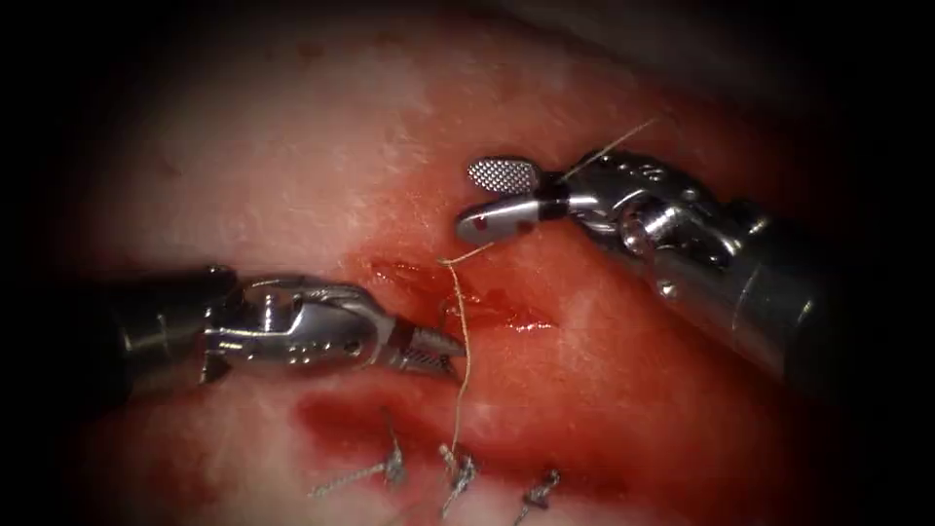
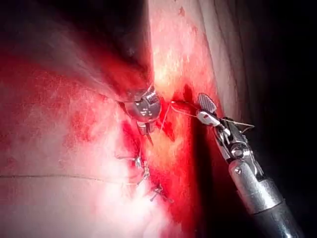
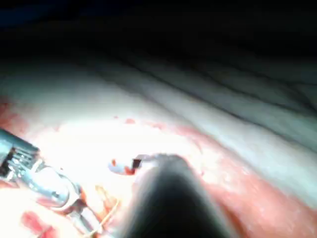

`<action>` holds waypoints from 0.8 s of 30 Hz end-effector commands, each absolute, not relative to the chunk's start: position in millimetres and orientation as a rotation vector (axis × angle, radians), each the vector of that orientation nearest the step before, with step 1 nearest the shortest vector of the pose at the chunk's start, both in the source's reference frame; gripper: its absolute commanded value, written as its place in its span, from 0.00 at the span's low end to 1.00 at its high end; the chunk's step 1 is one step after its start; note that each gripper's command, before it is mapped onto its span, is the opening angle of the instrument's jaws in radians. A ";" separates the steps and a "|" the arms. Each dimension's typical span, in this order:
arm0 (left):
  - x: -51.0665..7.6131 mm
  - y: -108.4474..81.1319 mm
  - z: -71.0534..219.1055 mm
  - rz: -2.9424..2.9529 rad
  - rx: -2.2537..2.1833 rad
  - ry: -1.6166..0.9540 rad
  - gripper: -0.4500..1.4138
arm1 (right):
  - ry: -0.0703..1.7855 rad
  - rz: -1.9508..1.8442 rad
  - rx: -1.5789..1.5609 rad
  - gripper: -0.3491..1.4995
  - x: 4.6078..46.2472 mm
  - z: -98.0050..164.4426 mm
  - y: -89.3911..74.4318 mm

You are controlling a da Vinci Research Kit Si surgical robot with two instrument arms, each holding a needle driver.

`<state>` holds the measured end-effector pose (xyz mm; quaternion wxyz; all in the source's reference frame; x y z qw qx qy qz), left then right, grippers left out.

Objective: Wound Closure

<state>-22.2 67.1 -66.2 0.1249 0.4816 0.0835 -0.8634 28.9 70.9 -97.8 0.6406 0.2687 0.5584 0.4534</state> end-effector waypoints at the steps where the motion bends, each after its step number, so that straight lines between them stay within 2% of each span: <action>1: -22.5 67.0 -66.1 -2.516 1.407 0.295 0.05 | 1.279 1.030 0.612 0.94 29.5 -98.0 71.8; 5: -21.3 66.5 -67.2 -2.456 1.422 0.439 0.05 | 1.279 1.031 0.620 0.95 28.9 -98.7 72.0; 11: -19.9 67.0 -67.8 -2.430 1.471 0.609 0.05 | 1.280 1.006 0.656 0.91 29.2 -99.6 70.8; 21: -21.1 68.7 -77.3 -2.330 1.994 1.073 0.05 | 1.280 1.005 0.662 0.91 29.0 -99.9 71.0; 24: -21.7 68.7 -80.8 -2.261 2.086 1.175 0.05 | 1.281 1.003 0.663 0.96 28.7 -100.3 71.4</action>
